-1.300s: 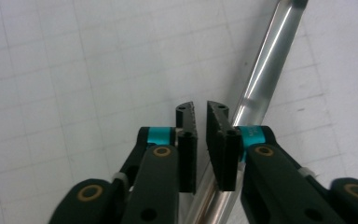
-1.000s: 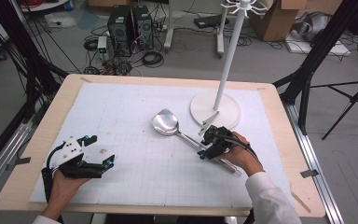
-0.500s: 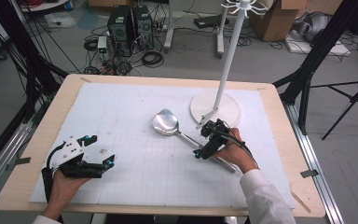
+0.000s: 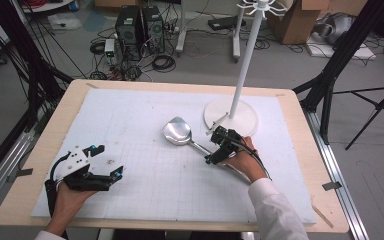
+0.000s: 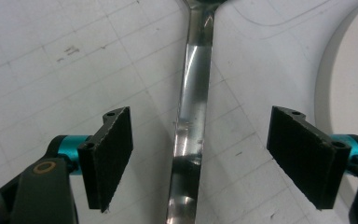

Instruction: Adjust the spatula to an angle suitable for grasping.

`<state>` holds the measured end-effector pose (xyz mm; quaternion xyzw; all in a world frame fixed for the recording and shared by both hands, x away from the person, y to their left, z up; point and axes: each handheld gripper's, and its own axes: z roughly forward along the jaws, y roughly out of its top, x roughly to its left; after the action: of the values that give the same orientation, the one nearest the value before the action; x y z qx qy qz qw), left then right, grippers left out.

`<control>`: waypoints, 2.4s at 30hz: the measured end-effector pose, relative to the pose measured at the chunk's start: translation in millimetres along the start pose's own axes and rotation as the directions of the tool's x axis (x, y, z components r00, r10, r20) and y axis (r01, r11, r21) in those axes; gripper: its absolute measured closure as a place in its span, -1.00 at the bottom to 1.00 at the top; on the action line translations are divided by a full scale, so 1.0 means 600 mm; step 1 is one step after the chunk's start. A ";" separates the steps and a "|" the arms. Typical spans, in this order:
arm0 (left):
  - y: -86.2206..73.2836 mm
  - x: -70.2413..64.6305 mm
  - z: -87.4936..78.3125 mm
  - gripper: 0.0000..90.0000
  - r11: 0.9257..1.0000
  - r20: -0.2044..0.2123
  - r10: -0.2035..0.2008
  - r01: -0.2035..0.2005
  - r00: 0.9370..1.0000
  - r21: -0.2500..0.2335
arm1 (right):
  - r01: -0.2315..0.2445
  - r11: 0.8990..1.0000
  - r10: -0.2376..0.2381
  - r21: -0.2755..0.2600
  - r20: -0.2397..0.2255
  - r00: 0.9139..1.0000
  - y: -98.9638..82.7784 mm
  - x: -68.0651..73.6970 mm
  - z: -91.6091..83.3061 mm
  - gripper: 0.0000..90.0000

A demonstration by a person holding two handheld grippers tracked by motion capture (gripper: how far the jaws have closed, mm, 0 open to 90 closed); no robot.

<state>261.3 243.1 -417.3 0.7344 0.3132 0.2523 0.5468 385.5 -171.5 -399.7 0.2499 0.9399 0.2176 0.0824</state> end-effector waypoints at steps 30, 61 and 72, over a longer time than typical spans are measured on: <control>0.000 -0.001 0.000 -0.88 1.000 0.001 0.007 -0.007 1.000 -0.001 | -0.039 0.991 0.042 0.129 -0.017 0.999 0.027 0.002 0.033 0.58; 0.000 0.000 0.001 -0.88 1.000 0.003 0.003 -0.003 1.000 0.001 | 0.001 0.998 0.002 0.063 -0.049 0.999 0.040 0.013 0.024 0.67; 0.000 0.000 0.000 -0.88 1.000 0.000 0.001 -0.001 1.000 0.000 | 0.077 0.997 -0.076 0.000 -0.116 0.990 0.058 0.043 0.015 0.66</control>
<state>261.5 243.2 -417.2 0.7344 0.3127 0.2526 0.5468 380.7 -127.9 -393.5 0.2007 0.9525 0.2264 0.0354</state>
